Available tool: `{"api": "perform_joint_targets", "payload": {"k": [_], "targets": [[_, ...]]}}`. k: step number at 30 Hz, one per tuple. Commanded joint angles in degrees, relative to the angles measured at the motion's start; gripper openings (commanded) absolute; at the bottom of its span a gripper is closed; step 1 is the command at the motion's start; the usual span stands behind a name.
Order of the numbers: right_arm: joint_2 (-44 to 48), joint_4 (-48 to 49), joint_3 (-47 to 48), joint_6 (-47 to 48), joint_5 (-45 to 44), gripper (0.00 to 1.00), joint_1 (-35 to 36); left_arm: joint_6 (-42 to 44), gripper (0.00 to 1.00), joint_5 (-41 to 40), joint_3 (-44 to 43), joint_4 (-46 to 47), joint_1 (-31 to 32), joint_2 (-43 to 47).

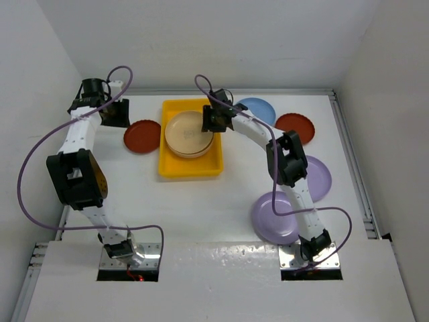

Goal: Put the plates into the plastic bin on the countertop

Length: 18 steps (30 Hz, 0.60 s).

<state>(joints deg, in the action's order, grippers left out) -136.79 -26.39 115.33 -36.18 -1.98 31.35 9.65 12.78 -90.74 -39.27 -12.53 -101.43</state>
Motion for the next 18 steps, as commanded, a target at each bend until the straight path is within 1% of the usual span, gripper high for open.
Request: {"api": "perform_joint_targets", "payload": {"k": [1,2,5,9,10,11,13,16,18], "targets": [[2.93,1.68,2.01,6.97,0.82,0.55,1.16,0.11,0.56,1.11,-1.02,1.30,-0.56,-0.52],[3.11,1.87,1.83,7.79,1.18,0.61,1.34,0.11,0.56,1.11,-1.02,1.30,-0.56,-0.53],[4.51,2.83,1.83,10.78,0.58,0.63,2.39,0.11,0.56,1.64,-1.63,1.30,-0.56,-1.05],[7.67,3.80,1.13,14.82,-2.76,0.63,3.36,0.11,0.56,1.64,-2.78,1.30,-0.56,-1.58],[8.12,3.72,0.78,15.61,-5.64,0.63,3.62,0.11,0.56,1.64,-2.78,1.30,-0.56,-1.58],[8.90,3.54,0.69,15.97,-6.97,0.64,3.89,0.11,0.56,1.64,-3.30,1.30,-0.56,-1.58],[10.74,3.89,-1.15,17.45,-13.02,0.67,4.33,0.11,0.56,1.64,-3.30,1.30,-0.56,-1.58],[12.07,5.21,-3.87,19.57,-16.12,0.72,4.24,0.63,0.56,1.64,-3.83,1.30,-0.56,-1.58],[12.42,4.95,-3.62,21.15,-16.13,0.72,4.42,0.63,0.56,1.64,-3.83,1.30,-0.56,-2.10]]}}
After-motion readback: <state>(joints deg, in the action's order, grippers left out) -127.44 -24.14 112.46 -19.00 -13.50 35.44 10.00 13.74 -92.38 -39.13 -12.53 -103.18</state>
